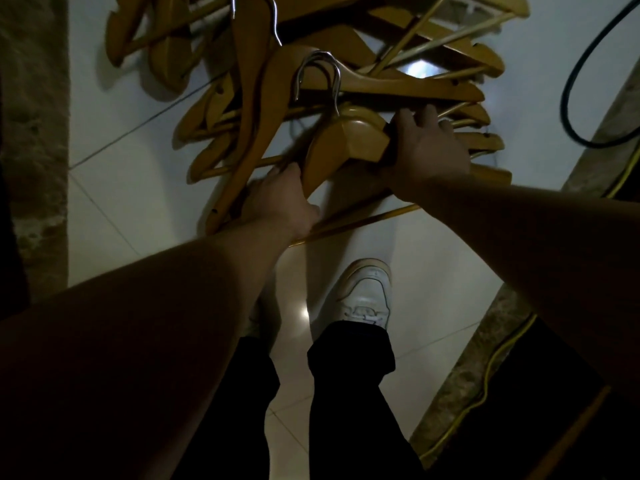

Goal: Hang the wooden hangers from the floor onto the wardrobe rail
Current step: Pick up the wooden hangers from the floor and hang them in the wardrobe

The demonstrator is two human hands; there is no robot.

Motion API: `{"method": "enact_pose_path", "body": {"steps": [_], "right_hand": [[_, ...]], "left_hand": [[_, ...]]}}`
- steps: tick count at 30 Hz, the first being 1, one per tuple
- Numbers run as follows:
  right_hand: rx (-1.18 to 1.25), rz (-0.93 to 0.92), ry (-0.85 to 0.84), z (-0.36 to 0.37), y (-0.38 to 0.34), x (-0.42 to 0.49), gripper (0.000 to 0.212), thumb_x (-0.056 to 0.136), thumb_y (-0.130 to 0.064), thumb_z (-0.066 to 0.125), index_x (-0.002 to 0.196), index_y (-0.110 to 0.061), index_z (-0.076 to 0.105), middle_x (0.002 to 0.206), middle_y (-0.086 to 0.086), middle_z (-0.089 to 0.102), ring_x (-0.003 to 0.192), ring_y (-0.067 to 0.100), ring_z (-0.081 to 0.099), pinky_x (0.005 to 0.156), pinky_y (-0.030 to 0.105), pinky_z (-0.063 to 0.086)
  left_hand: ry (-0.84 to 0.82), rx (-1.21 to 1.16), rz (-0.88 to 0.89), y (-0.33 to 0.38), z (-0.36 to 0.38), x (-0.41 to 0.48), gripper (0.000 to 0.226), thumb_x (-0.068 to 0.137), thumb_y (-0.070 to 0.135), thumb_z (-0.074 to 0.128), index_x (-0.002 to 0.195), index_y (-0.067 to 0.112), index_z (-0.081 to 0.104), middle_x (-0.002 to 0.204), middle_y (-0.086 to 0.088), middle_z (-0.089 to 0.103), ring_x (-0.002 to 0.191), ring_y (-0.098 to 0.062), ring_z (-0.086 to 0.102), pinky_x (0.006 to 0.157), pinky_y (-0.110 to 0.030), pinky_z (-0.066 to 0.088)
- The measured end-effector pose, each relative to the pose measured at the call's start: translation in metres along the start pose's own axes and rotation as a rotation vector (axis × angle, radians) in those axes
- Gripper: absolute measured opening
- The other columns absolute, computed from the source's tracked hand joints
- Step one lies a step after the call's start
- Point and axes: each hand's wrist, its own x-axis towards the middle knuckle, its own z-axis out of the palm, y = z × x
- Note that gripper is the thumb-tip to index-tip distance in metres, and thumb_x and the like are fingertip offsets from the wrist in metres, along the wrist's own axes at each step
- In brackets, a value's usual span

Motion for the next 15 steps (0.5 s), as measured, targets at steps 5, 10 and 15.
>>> {"method": "enact_pose_path", "body": {"steps": [5, 10, 15], "right_hand": [[-0.067, -0.013, -0.018, -0.003, 0.002, 0.003, 0.059, 0.087, -0.047, 0.067, 0.135, -0.02, 0.045, 0.14, 0.016, 0.044, 0.133, 0.041, 0.038, 0.103, 0.057, 0.039], [-0.04, -0.029, -0.045, -0.012, 0.001, -0.009, 0.048, 0.086, -0.047, 0.067, 0.124, -0.022, 0.051, 0.122, 0.012, 0.058, 0.125, 0.039, 0.046, 0.1, 0.056, 0.039], [0.05, -0.005, -0.083, -0.03, -0.001, -0.029, 0.028, 0.087, -0.045, 0.064, 0.1, -0.028, 0.046, 0.087, 0.002, 0.056, 0.089, 0.028, 0.058, 0.085, 0.05, 0.051]], "left_hand": [[0.017, -0.037, 0.018, 0.006, 0.001, 0.004, 0.043, 0.092, 0.033, 0.067, 0.126, 0.01, 0.054, 0.13, -0.015, 0.059, 0.121, -0.036, 0.055, 0.096, -0.045, 0.048], [-0.003, -0.048, 0.001, 0.005, -0.002, -0.007, 0.042, 0.094, 0.033, 0.063, 0.13, 0.013, 0.052, 0.13, -0.013, 0.06, 0.121, -0.035, 0.055, 0.094, -0.045, 0.047], [-0.004, -0.053, 0.005, 0.007, -0.021, -0.031, 0.035, 0.096, 0.032, 0.06, 0.126, 0.015, 0.053, 0.127, -0.014, 0.059, 0.12, -0.037, 0.054, 0.091, -0.042, 0.044]]}}
